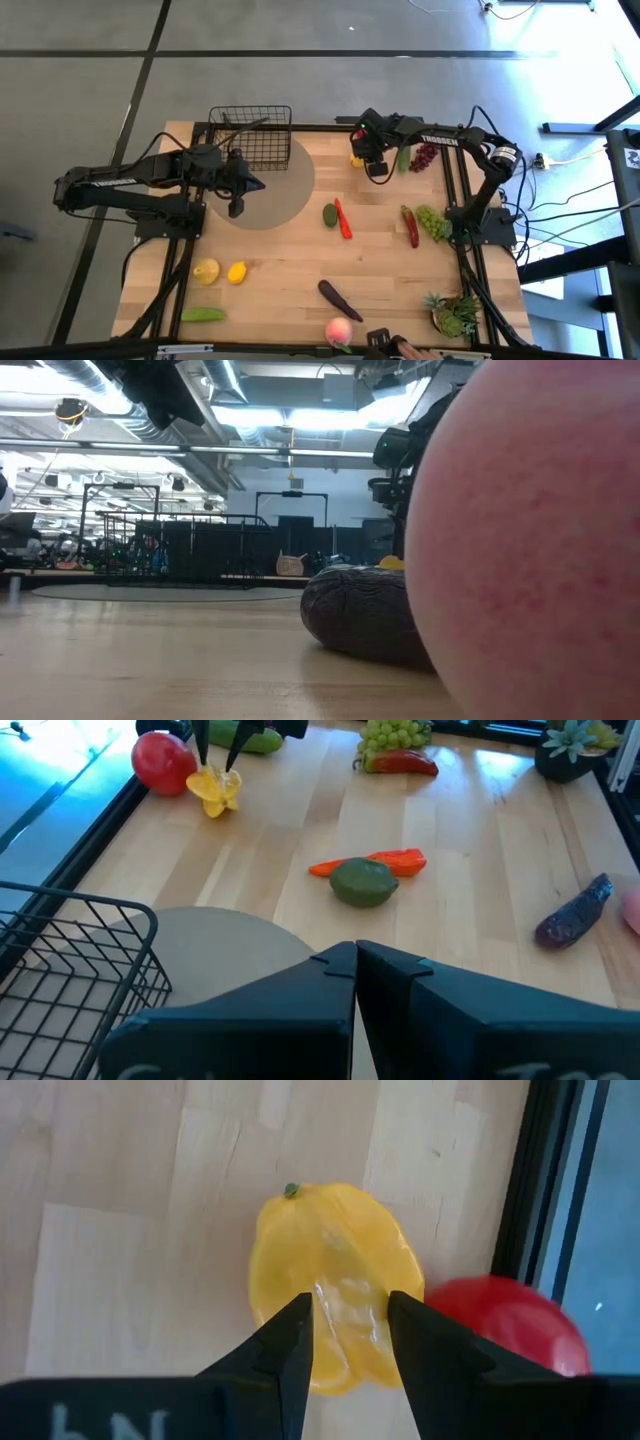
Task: Build produce basket
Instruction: Put the yellow starfruit into the black wire basket
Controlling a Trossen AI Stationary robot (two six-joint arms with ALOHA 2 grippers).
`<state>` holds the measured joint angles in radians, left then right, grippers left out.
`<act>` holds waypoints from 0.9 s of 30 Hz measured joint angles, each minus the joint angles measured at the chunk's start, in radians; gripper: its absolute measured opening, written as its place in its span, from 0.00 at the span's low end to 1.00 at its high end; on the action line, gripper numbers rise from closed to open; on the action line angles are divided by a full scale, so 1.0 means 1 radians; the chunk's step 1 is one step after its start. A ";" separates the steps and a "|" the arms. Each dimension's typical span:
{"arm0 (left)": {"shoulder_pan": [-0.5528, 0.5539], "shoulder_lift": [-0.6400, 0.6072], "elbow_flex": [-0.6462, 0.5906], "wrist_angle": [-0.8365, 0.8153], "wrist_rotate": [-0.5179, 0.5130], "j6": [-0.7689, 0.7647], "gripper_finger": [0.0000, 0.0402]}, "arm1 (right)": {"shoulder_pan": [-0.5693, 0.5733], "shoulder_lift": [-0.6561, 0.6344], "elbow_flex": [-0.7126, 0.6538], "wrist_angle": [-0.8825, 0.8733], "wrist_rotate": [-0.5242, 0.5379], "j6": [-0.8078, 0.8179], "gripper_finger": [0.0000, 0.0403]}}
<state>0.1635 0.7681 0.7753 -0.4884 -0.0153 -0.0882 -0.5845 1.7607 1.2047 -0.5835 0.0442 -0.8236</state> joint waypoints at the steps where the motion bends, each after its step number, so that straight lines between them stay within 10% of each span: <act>1: 0.000 0.000 0.000 0.004 0.000 -0.009 0.00 | 0.002 -0.001 0.006 -0.001 0.000 -0.023 0.34; 27: 0.000 0.000 0.000 0.003 0.001 -0.034 0.00 | -0.025 0.074 0.019 0.013 -0.027 -0.080 0.27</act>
<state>0.1634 0.7681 0.7753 -0.4852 -0.0139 -0.1222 -0.6097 1.8343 1.2232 -0.5709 0.0175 -0.9033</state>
